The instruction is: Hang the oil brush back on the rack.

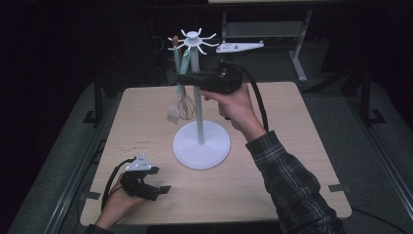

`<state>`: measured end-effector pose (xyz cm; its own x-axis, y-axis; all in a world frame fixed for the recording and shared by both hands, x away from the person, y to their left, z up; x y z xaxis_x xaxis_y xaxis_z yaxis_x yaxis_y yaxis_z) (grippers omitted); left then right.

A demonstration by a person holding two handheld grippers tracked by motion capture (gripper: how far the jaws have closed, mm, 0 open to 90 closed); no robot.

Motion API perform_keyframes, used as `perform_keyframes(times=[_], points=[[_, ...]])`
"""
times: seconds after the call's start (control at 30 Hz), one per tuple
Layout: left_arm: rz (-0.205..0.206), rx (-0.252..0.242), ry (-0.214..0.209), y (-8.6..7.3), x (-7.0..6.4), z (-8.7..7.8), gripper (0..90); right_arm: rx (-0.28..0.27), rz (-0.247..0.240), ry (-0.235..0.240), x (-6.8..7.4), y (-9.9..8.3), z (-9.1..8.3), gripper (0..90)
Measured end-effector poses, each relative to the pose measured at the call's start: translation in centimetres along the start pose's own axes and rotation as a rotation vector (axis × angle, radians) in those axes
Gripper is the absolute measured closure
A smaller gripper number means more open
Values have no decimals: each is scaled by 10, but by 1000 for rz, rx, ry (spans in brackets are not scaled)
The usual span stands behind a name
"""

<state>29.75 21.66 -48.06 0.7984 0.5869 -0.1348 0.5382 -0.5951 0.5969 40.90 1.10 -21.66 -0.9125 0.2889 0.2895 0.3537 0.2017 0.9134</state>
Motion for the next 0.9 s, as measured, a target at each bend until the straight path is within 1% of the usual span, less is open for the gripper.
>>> perform_keyframes(times=[0.07,0.2,0.37,0.4,0.47,0.53,0.57,0.6,0.63,0.87,0.9], points=[[3,-2,1,0,0,0,136,1,-7,-2,0,0,0,830],[4,1,-1,0,0,0,136,2,-15,-12,-1,-1,-1,745],[4,0,-4,0,-1,0,136,8,-26,-24,-2,-5,-2,662],[4,0,-5,0,-1,0,136,9,-25,-31,-2,-6,-3,627],[1,-3,-9,1,-1,0,136,10,-29,-41,-3,-8,-3,588],[4,-5,-10,1,-1,0,136,19,-47,-70,-4,-11,-5,530],[2,-6,-10,1,-1,0,136,28,-56,-89,-5,-13,-6,522],[2,-6,-10,1,-1,0,137,28,-56,-89,-5,-13,-6,522],[1,-6,-10,1,-1,0,136,40,-62,-109,-7,-18,-8,494],[7,2,-9,0,-1,0,136,71,-63,-147,-14,-32,-17,460],[13,2,-5,0,-1,0,136,75,-69,-154,-15,-35,-19,450]])
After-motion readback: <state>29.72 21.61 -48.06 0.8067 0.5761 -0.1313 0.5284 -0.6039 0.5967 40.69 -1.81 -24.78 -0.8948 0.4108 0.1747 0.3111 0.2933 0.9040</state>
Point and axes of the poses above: each handheld gripper's, and its own axes: z roughly forward along the jaws, y roughly out of its top, x roughly to its left, the point moved 6 cm from there along z, roughly forward along the jaws, and after that the axes turned 9 degrees about x, right-handed, at the moved point
